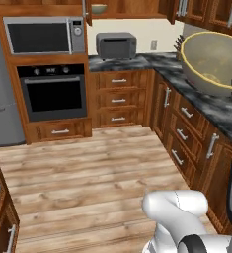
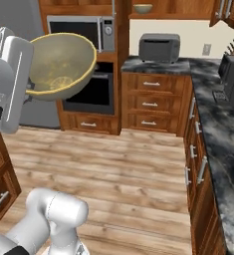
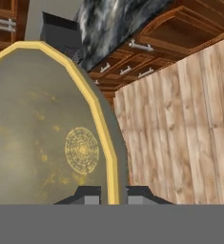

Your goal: Move the bowls from the cabinet to the plates on the dining table.

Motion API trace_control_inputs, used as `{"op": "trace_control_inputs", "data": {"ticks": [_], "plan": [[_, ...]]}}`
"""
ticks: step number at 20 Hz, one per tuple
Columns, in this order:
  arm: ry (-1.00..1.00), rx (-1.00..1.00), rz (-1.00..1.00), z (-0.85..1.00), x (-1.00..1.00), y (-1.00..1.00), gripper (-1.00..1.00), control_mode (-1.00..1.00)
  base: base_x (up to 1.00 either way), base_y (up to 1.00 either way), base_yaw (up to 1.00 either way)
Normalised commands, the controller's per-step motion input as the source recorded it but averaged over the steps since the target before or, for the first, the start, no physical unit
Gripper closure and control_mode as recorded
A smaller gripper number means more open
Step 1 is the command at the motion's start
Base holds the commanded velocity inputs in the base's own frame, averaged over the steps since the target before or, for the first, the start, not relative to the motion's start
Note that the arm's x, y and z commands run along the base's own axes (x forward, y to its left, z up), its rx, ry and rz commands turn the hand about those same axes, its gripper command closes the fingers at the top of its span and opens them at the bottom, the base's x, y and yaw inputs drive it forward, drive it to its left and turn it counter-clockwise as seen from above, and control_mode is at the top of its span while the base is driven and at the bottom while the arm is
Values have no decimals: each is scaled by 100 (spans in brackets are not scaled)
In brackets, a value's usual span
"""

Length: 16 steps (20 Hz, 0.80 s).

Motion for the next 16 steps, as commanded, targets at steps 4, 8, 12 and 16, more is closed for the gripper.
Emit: {"op": "trace_control_inputs", "data": {"ticks": [4, 8, 12, 16], "plan": [[0, 0, 0, 0, 0, 0, 100, 100, -62, 29, 0], [0, 0, 0, 0, 0, 0, 100, 100, -62, 29, 0], [0, 0, 0, 0, 0, 0, 100, 100, -62, 29, 0], [0, 0, 0, 0, 0, 0, 100, 100, -62, 29, 0]]}}
